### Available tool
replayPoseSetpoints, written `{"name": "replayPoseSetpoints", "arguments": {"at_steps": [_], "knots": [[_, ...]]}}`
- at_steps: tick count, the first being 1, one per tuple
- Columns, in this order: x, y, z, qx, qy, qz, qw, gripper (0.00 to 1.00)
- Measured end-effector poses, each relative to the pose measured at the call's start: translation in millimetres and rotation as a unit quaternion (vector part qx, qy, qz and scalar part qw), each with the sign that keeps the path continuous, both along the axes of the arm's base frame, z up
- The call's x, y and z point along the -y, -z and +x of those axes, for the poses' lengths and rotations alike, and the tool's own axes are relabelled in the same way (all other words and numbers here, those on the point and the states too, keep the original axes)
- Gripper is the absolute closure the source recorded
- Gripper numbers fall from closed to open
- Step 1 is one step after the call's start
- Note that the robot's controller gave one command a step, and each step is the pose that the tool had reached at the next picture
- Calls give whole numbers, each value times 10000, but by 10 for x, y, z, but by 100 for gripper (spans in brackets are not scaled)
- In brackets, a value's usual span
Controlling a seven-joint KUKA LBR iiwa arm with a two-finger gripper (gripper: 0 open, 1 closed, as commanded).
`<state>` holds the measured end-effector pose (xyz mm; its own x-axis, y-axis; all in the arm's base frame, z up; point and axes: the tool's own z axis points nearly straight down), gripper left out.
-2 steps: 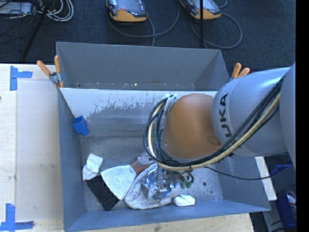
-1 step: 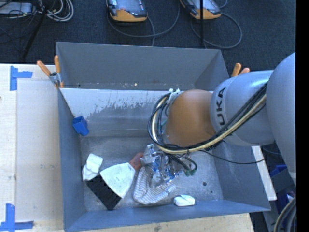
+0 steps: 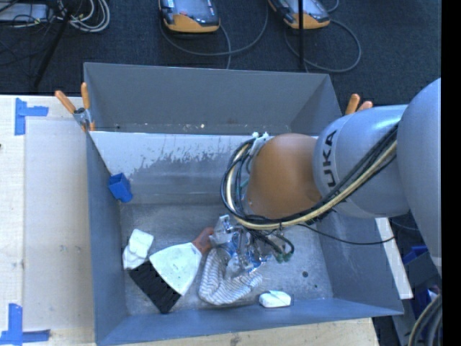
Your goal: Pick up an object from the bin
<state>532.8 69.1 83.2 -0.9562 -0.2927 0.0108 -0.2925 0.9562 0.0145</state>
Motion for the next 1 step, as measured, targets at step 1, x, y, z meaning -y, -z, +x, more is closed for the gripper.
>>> {"name": "replayPoseSetpoints", "arguments": {"at_steps": [1], "knots": [[-48,-1555,-124,103,-134,-45,9998,100]]}}
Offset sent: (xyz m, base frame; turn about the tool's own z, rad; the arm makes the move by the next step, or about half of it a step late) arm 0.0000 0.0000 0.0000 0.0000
